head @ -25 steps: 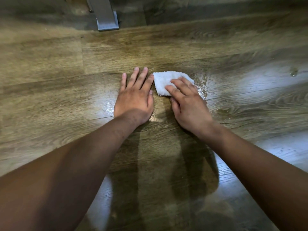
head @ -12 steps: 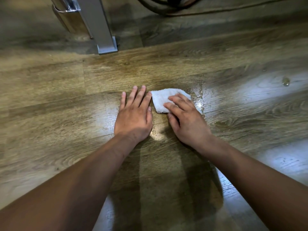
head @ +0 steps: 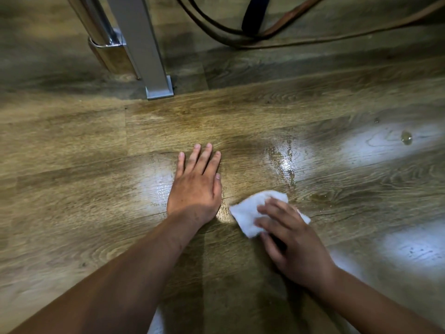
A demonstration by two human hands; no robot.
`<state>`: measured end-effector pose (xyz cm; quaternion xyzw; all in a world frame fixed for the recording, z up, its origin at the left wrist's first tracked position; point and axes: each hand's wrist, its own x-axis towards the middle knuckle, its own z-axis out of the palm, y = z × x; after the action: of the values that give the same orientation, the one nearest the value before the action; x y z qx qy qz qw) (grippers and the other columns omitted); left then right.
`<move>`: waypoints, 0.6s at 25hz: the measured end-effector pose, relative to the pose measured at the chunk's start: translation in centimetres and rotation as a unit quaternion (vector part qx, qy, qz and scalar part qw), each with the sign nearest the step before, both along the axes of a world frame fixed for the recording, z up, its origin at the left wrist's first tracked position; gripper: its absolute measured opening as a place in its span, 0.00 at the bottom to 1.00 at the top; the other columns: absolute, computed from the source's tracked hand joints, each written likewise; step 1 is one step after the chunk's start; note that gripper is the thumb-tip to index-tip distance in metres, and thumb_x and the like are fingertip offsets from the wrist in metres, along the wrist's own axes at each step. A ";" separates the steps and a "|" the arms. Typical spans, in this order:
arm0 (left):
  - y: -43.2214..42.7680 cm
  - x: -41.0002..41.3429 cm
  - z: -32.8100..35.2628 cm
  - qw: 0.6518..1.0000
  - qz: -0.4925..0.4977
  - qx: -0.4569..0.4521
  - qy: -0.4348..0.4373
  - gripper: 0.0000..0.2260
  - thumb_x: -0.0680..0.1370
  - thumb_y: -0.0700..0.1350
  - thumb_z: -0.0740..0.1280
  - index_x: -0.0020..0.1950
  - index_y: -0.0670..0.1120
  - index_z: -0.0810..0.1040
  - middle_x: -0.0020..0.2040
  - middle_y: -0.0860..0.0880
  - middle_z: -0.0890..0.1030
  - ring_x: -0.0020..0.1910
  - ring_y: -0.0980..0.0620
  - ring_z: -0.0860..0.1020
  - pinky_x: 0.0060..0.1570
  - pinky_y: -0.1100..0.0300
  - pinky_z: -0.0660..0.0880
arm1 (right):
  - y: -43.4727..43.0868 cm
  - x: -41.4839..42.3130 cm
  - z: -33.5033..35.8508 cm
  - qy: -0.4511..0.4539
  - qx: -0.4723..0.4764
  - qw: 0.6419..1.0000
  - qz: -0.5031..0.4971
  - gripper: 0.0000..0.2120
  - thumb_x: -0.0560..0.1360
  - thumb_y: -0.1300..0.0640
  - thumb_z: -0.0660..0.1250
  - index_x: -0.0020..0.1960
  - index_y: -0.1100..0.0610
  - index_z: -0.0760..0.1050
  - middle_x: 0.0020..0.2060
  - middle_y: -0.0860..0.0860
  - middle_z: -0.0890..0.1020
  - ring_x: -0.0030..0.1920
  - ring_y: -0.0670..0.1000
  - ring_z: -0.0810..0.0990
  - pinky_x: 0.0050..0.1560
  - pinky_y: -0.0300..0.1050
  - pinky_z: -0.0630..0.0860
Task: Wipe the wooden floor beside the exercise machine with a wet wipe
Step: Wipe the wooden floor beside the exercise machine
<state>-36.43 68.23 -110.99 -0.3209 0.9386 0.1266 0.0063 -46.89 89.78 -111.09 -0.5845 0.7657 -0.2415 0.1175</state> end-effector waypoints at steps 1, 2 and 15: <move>0.0 0.0 0.0 1.000 0.000 0.001 -0.006 0.25 0.83 0.52 0.44 0.80 0.51 0.50 0.81 0.52 0.47 0.79 0.52 0.41 0.77 0.48 0.40 | 1.2 0.4 0.2 -0.010 0.007 1.000 0.007 0.10 0.77 0.55 0.64 0.56 0.55 0.80 0.63 0.49 0.79 0.71 0.52 0.71 0.68 0.53 0.70; 0.0 0.0 0.0 1.000 0.001 0.001 -0.010 0.25 0.83 0.52 0.44 0.80 0.51 0.49 0.81 0.52 0.46 0.79 0.53 0.40 0.77 0.48 0.39 | 2.3 0.8 0.3 -0.021 0.008 1.000 0.018 0.10 0.77 0.55 0.64 0.56 0.54 0.80 0.63 0.48 0.79 0.71 0.51 0.71 0.68 0.52 0.70; -0.1 -0.3 -0.1 1.000 0.004 0.008 0.002 0.28 0.79 0.54 0.42 0.80 0.50 0.55 0.81 0.52 0.50 0.79 0.53 0.43 0.77 0.48 0.40 | -10.3 -7.5 -1.1 0.062 -0.021 0.995 -0.072 0.19 0.74 0.54 0.60 0.59 0.59 0.81 0.61 0.56 0.82 0.64 0.58 0.78 0.63 0.59 0.76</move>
<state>-36.68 68.18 -111.06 -0.3242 0.9363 0.1348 0.0065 -54.42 79.51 -112.19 -0.5441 0.8063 -0.2289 0.0395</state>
